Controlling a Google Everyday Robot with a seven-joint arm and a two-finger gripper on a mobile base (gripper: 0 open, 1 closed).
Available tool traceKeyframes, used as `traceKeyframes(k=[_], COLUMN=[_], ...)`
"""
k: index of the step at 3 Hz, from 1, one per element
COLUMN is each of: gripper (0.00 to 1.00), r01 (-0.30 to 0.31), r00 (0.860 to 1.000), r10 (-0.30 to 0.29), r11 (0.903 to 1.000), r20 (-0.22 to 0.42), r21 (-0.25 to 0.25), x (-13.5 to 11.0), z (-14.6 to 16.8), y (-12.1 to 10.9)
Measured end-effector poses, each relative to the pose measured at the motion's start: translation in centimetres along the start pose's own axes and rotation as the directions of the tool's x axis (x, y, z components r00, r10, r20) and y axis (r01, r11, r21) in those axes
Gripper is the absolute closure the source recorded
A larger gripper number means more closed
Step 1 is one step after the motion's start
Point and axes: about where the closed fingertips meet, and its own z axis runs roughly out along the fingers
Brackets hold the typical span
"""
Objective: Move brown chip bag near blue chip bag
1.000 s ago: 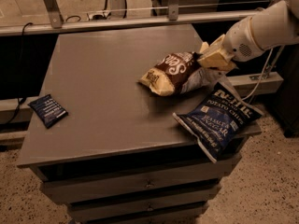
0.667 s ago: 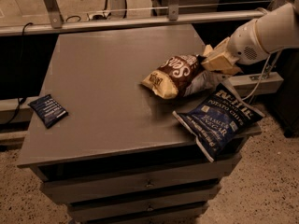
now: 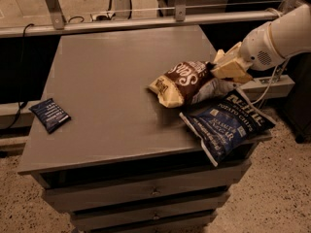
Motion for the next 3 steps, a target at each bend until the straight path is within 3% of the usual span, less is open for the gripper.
traceKeyframes(k=[1,2,3], gripper=[0.13,0.00,0.00], r01=[-0.001,0.002,-0.001], r00=[1.000,1.000,1.000], r10=[0.001,-0.002,0.001], r11=[1.0000,0.9999,0.9982], r20=[-0.005,-0.005,0.003], r21=[-0.003,0.011,0.060], x=[0.0,-0.1,0.1], z=[-0.5,-1.6,-4.0], y=[0.4,0.4,-0.7])
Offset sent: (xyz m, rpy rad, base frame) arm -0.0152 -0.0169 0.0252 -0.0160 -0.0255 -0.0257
